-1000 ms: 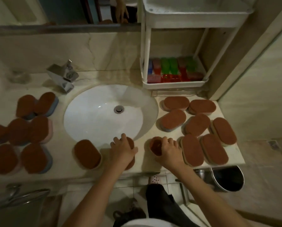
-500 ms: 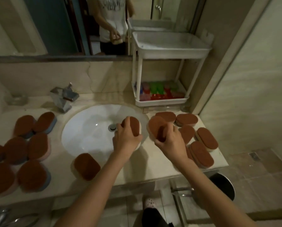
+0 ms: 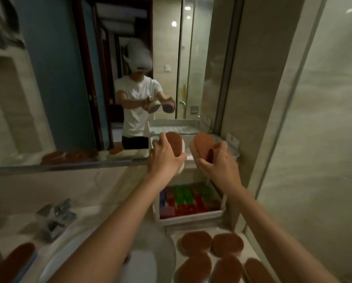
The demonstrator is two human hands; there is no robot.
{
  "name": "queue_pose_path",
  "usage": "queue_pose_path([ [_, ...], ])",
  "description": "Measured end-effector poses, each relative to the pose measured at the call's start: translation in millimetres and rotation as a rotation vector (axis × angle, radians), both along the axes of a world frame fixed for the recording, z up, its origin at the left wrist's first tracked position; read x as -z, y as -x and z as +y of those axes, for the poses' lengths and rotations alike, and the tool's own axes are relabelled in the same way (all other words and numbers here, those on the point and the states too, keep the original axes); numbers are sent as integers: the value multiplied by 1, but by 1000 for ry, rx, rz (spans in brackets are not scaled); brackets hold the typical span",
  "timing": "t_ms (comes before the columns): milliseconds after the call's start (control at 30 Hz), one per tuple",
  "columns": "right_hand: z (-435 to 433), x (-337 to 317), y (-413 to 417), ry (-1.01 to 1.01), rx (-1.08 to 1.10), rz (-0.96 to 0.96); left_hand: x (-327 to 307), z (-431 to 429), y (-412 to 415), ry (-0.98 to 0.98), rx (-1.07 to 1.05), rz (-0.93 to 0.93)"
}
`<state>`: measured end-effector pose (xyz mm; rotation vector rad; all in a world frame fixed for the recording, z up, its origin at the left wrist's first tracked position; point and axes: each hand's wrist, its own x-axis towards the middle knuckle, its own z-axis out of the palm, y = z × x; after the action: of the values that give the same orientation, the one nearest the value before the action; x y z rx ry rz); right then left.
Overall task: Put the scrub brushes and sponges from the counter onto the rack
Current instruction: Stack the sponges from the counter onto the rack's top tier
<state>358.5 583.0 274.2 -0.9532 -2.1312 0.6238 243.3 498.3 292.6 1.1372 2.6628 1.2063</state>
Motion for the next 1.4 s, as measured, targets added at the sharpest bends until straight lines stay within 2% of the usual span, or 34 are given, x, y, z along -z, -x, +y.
queue_pose_path([
  [67, 30, -15, 11, 104, -20, -25, -14, 24, 15, -38, -12, 13],
  [167, 74, -29, 32, 141, -18, -85, -25, 63, 40, -22, -32, 15],
  [300, 104, -26, 64, 188, -11, -136, -7, 104, 65, 143, -43, -43],
  [433, 122, -4, 85, 167, -95, -207, 26, 116, 84, 299, -27, -26],
  [533, 129, 10, 88, 107, -151, -367, 28, 110, 99, 447, 94, -19],
  [767, 139, 14, 90, 95, -309, -512, 14, 92, 112, 628, 401, 88],
  [1067, 143, 19, 122, 92, -361, -434, 32, 103, 121, 493, 237, 177],
  [1400, 156, 32, 145, -23, -368, -435, 42, 111, 125, 411, 132, 182],
])
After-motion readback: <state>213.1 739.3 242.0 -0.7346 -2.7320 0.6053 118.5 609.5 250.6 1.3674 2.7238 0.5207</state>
